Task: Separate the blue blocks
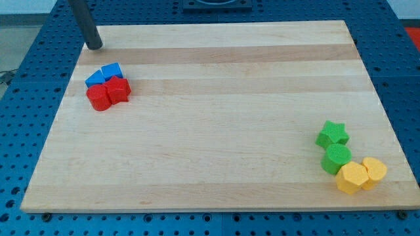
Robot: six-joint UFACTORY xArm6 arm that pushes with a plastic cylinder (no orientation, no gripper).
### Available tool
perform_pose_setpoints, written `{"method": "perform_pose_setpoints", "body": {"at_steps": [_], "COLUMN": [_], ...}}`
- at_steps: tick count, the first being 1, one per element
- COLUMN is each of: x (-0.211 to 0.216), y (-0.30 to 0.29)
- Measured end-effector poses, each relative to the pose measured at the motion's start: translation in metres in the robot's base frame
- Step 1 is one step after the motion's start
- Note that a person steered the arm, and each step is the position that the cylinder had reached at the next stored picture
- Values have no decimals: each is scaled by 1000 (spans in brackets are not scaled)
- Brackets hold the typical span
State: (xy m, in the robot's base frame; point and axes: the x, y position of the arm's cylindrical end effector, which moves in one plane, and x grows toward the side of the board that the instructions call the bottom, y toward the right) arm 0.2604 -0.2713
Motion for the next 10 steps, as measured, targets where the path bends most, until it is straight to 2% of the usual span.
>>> {"method": "perform_pose_setpoints", "body": {"at_steps": [2, 4, 5, 6, 7, 8, 9, 10], "x": [0, 73, 74, 115, 113, 112, 114, 133], "y": [0, -13, -13, -16, -16, 29, 121, 211]}}
